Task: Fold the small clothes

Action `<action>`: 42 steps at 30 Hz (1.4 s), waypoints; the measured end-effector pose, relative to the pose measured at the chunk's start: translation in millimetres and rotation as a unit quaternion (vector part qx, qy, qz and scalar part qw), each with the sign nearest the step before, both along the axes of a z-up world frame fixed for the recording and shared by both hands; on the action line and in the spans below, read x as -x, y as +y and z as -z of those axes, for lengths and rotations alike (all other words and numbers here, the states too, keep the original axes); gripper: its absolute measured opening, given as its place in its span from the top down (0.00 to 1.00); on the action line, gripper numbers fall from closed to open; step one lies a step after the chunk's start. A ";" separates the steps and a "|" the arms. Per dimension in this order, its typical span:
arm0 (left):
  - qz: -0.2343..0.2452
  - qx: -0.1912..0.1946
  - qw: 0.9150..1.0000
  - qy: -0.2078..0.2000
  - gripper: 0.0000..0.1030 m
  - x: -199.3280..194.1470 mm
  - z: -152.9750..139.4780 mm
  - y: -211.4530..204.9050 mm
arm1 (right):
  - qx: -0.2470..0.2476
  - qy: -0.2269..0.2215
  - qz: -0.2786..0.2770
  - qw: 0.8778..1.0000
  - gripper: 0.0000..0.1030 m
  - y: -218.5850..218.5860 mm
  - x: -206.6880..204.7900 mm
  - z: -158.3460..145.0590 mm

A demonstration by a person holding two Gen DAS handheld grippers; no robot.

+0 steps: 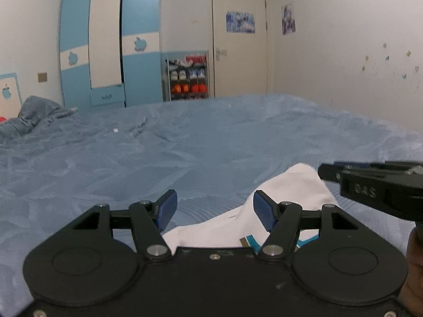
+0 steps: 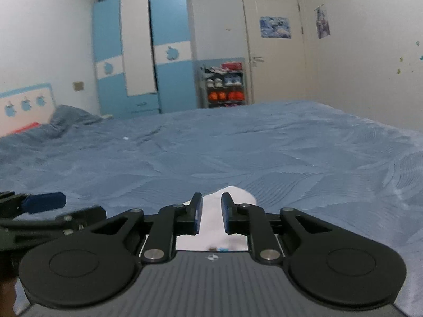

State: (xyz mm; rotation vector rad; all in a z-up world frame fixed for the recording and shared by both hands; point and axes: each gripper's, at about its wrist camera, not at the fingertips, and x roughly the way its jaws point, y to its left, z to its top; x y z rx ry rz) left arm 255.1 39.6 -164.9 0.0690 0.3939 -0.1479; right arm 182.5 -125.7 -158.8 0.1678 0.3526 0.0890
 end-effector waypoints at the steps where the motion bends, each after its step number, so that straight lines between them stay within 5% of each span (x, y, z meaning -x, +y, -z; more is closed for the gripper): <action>1: 0.001 -0.004 1.000 0.005 0.36 -7.8 3.3 -1.6 | 0.001 0.009 -0.002 1.000 0.81 -0.5 -9.5 2.2; 13: -0.021 -0.024 0.996 0.079 0.33 -56.1 64.3 -6.7 | -0.097 0.135 -0.032 0.986 0.81 -21.8 -59.0 70.3; 19: -0.037 -0.016 0.993 0.113 0.31 -67.4 62.7 -5.7 | -0.036 0.152 -0.029 0.987 0.80 -2.1 -61.1 58.6; 23: -0.038 -0.041 0.994 0.098 0.33 -32.0 35.7 -1.9 | -0.023 0.124 -0.051 0.991 0.67 -15.9 -38.8 17.3; 27: -0.019 -0.059 0.993 0.096 0.33 6.6 3.7 14.7 | -0.040 0.101 -0.075 0.991 0.21 -47.6 2.3 -14.6; 31: -0.021 -0.002 0.992 0.124 0.33 34.4 7.3 41.3 | -0.018 0.114 -0.093 0.989 0.19 -62.5 33.3 -7.5; 37: -0.017 -0.001 0.987 0.163 0.33 60.1 38.1 46.5 | 0.004 0.172 -0.124 0.977 0.20 -59.9 46.6 25.2; 42: -0.012 0.014 0.986 0.165 0.33 60.9 40.6 51.5 | 0.005 0.163 -0.127 0.978 0.19 -57.0 56.0 32.7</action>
